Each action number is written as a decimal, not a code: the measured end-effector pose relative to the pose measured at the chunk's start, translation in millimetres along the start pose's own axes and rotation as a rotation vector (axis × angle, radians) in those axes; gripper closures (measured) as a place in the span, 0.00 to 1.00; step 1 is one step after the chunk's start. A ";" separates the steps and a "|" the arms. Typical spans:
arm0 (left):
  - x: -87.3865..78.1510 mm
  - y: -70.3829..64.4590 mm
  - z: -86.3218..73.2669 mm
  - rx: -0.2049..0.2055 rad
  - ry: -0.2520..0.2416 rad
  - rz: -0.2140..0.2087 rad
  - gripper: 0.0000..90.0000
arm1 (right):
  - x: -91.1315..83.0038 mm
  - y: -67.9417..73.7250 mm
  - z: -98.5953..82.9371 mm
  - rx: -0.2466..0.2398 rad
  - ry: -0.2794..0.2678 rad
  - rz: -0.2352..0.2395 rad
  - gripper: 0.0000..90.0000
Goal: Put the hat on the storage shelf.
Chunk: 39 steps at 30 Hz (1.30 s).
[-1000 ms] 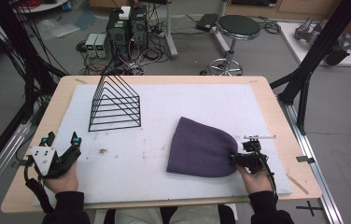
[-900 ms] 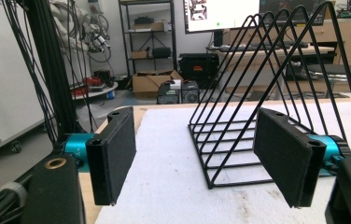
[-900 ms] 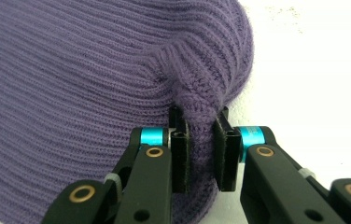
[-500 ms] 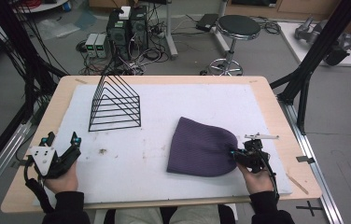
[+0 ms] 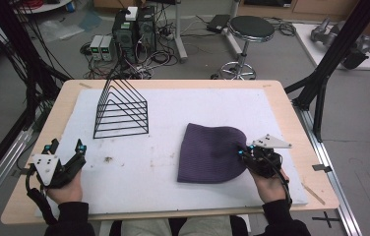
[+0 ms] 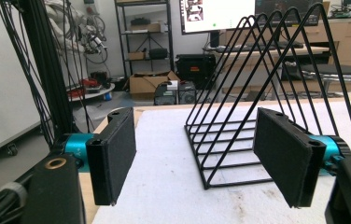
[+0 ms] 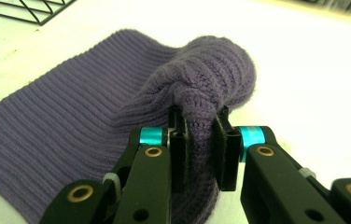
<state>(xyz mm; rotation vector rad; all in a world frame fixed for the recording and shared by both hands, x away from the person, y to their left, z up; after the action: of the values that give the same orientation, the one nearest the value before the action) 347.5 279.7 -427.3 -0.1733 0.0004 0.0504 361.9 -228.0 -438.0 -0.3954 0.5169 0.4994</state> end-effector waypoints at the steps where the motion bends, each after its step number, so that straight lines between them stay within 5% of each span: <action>1: -0.1 0.2 -0.1 0.001 0.001 0.001 0.34 | -0.9 0.8 2.6 -0.009 -0.014 -0.004 0.88; 7: 0.4 -0.7 -0.6 -0.003 0.002 -0.002 0.33 | -9.9 2.0 20.4 -0.065 -0.130 -0.004 0.88; 15: -0.2 -4.2 -0.6 -0.004 0.004 -0.015 0.34 | -14.7 0.9 36.9 -0.109 -0.217 0.000 0.88; 25: -0.3 -6.0 -0.6 -0.015 0.005 -0.028 0.34 | -20.5 -9.7 66.4 -0.069 -0.378 0.036 0.88; 33: 0.6 -12.8 2.0 -0.027 0.012 -0.070 0.33 | -28.9 -19.1 97.6 -0.122 -0.477 0.050 0.87; 39: 2.6 -25.4 4.0 -0.043 0.029 -0.138 0.31 | -38.8 -25.4 120.2 -0.151 -0.546 0.084 0.86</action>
<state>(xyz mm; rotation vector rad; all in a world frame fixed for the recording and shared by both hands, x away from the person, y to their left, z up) 351.3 255.6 -419.0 -0.2171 0.0160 -0.0902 390.5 -205.0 -314.6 -0.3630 -0.0331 0.7007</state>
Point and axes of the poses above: each handheld gripper's, and its own axes: x roughly forward along the jaws, z roughly out of its top, y roughly to its left, the point moved 10 cm from there along x, roughly forward along the jaws, and after that the axes turned 13 degrees about -x, right-handed, at the moved point
